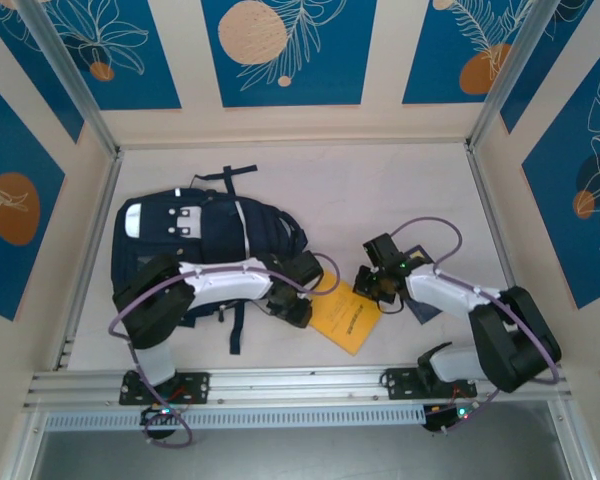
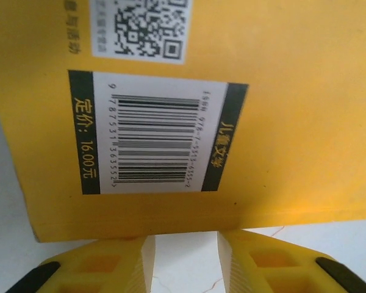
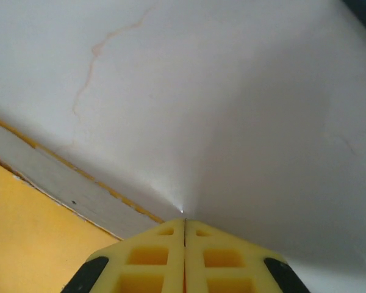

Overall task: Pack the student bag
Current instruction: Rotate the book at the bottom-center of the table.

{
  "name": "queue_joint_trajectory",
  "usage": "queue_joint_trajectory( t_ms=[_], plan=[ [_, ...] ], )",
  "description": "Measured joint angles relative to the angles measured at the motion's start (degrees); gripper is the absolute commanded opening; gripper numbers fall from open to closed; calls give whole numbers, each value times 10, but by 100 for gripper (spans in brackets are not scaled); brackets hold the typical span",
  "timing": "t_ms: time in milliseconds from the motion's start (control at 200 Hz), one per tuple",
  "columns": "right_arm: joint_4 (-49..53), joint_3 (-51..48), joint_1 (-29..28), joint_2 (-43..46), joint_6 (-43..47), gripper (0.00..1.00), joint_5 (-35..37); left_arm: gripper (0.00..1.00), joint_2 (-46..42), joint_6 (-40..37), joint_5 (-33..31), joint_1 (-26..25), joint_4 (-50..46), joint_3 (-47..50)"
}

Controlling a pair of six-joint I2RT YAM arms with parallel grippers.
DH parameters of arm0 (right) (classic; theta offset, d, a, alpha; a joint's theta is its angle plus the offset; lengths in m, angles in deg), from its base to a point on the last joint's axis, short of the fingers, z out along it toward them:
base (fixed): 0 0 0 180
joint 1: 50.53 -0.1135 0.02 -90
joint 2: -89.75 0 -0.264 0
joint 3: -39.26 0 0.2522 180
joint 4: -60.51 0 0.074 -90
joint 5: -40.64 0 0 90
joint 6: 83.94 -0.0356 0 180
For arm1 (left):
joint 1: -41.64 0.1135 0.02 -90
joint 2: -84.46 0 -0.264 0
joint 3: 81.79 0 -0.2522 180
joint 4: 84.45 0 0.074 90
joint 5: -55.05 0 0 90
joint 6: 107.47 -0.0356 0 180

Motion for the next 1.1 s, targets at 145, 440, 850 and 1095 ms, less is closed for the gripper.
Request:
queue_joint_trajectory(
  t_ms=[145, 440, 850, 1095],
  plan=[
    [9, -26, -14, 44, -18, 16, 1, 45, 16, -15, 2, 14, -28, -23],
    [53, -42, -42, 88, -48, 40, -9, 50, 36, -12, 14, 79, -1, -59],
    [96, -43, -21, 210, -69, 47, -15, 57, -26, 7, 23, 77, 72, -29],
    [19, -52, 5, 119, -57, 49, -102, 59, -52, 35, 52, 77, 123, 48]
  ],
)
